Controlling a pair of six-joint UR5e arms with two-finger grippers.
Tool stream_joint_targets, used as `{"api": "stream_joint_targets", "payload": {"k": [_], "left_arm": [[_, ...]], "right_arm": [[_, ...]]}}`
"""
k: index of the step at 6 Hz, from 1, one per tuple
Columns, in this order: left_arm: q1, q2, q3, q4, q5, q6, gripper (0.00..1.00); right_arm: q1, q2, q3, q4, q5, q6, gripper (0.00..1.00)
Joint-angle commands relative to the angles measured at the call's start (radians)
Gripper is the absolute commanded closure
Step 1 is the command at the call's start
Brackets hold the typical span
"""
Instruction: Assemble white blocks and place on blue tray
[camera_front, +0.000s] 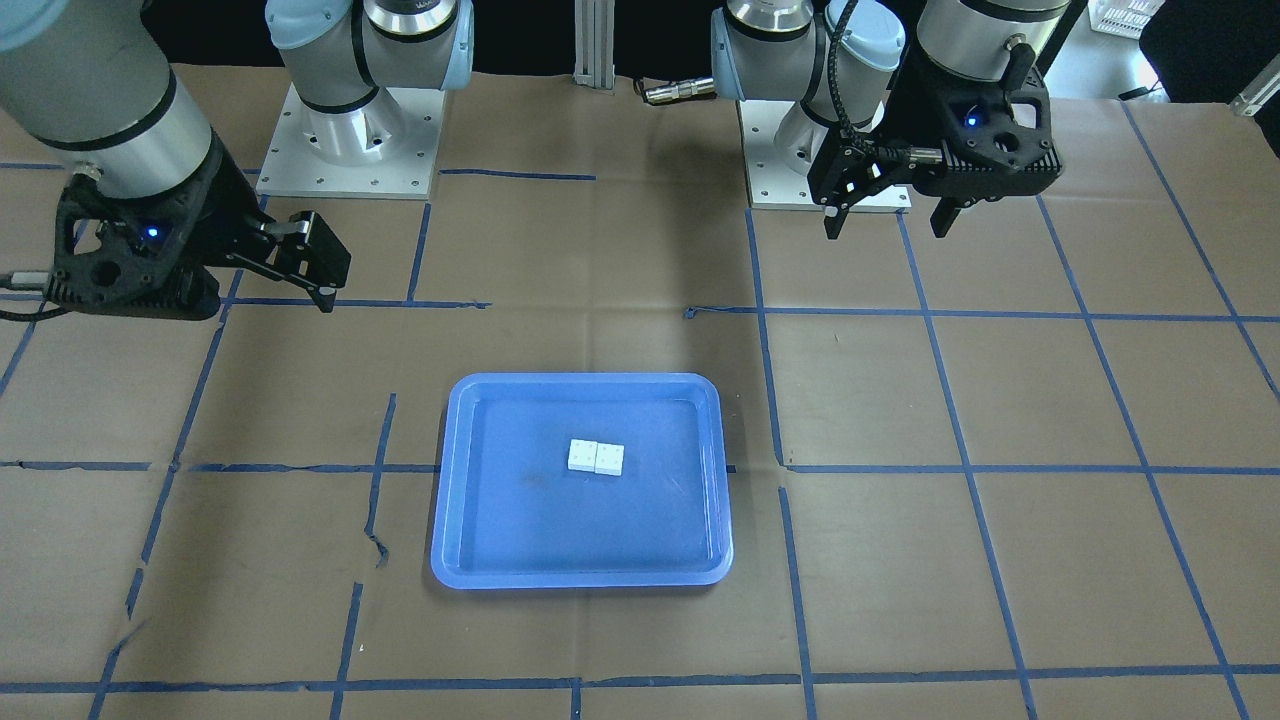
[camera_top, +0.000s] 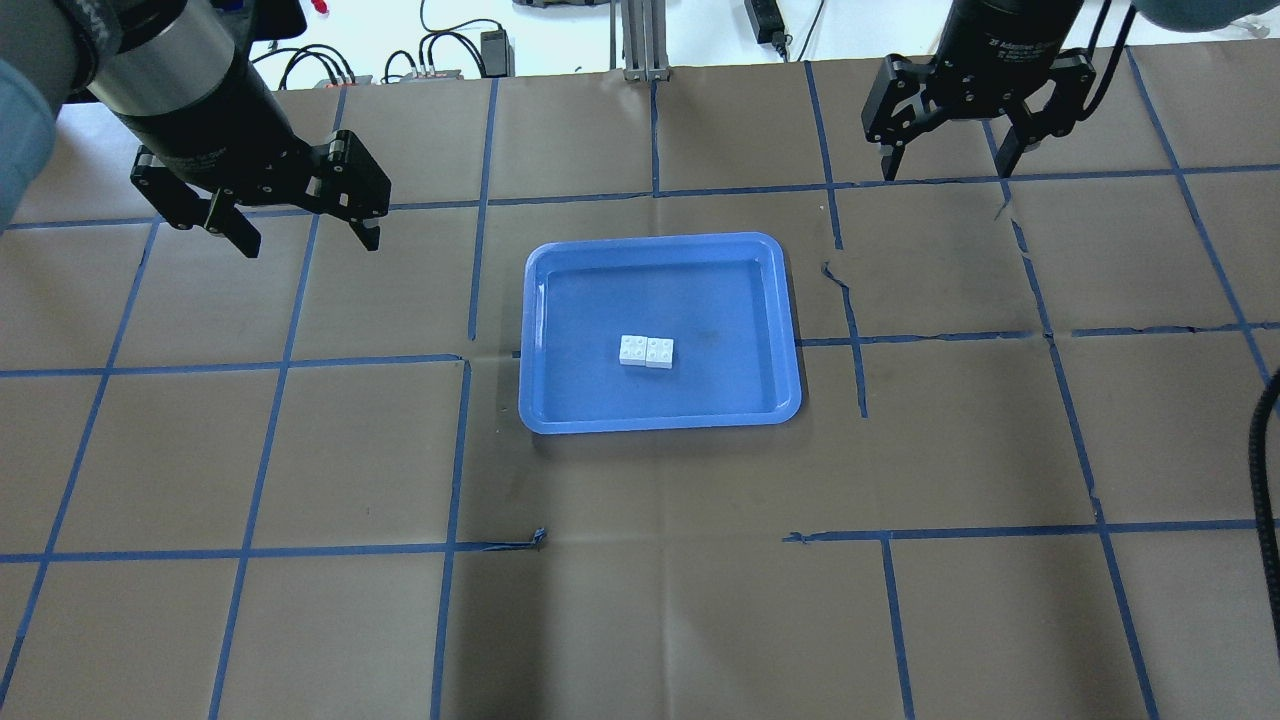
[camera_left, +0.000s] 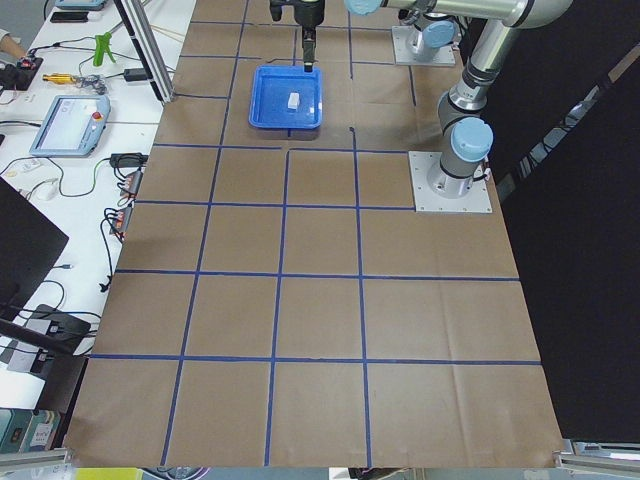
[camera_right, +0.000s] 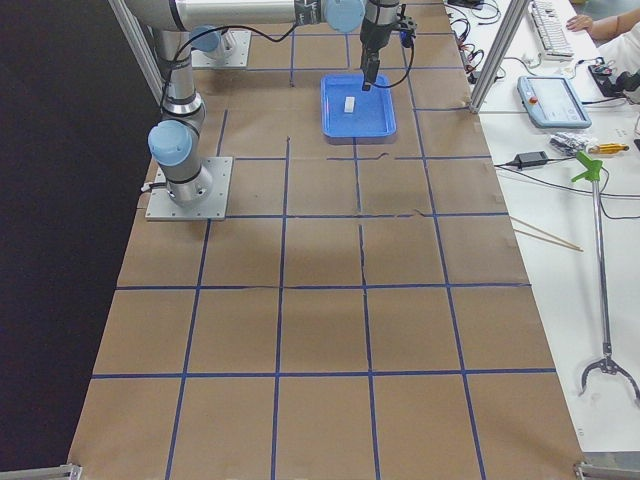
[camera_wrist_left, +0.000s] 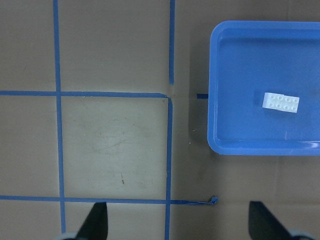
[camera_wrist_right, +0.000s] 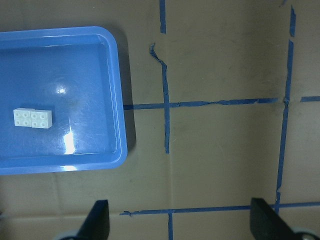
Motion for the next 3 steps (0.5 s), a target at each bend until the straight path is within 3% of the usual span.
{"api": "stream_joint_targets", "payload": {"k": [1,3], "left_arm": [[0.0,0.003,-0.007,0.008,0.0,0.009,0.0],[-0.008,0.001,-0.008,0.006,-0.008,0.016,0.0]], "right_arm": [[0.002,-0.043,0.047,0.005,0.004,0.023,0.0],[0.002,-0.04,0.047,0.002,-0.002,0.023,0.0]]}}
